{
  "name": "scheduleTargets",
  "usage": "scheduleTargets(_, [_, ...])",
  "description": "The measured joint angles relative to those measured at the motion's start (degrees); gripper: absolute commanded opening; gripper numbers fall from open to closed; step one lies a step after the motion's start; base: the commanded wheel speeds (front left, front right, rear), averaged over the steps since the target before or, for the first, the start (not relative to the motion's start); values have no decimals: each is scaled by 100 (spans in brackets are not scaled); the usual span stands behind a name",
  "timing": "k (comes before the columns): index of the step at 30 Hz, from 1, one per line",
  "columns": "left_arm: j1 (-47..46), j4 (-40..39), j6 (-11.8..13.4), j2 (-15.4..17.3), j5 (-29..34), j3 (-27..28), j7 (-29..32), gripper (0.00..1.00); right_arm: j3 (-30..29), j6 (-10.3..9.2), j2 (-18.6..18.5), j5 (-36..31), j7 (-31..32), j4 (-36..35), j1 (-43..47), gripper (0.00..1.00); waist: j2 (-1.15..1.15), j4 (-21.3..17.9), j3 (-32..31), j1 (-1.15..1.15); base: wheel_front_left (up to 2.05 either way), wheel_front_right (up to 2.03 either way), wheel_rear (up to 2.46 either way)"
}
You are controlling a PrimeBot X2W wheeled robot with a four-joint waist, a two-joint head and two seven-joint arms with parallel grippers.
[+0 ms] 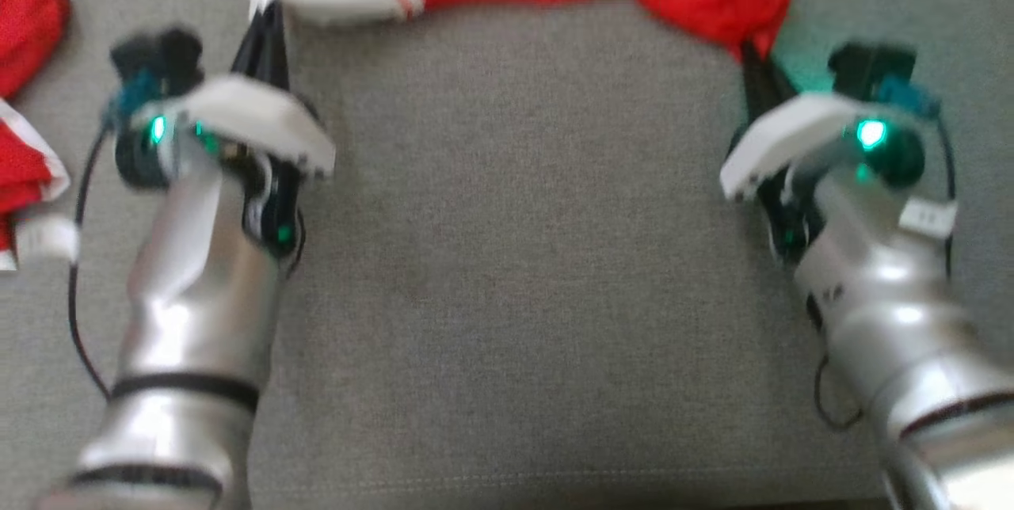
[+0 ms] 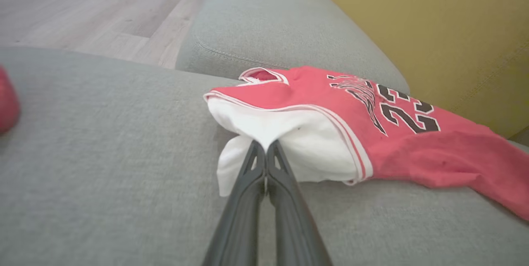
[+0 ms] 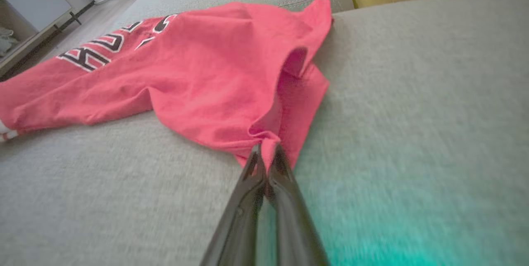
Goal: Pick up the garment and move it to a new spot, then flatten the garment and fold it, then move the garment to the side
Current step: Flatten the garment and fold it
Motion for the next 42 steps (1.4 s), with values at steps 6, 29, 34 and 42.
scheduleTargets(6, [1303,-1144,63,98,281,174,0,0,159,0,-179,470,-53,-775,1036,0,0,-4,-416,-1,0,0,0])
scheduleTargets(29, [6224,-6115,836,336,215,-8,1829,0,-1783,1,-156,-272,1827,-5551,5913,0,1,157,-1690,-1,0,0,0])
scheduleTargets(34, [6476,-6448,913,359,114,-13,2102,0,-2090,1,103,-535,2432,-6480,6525,0,1,143,-1725,-1,0,0,0])
scheduleTargets(42, [6485,-6496,877,414,-76,-5,2373,0,-2249,1,235,-632,2900,-6998,6675,0,1,120,-1657,-1,0,0,0])
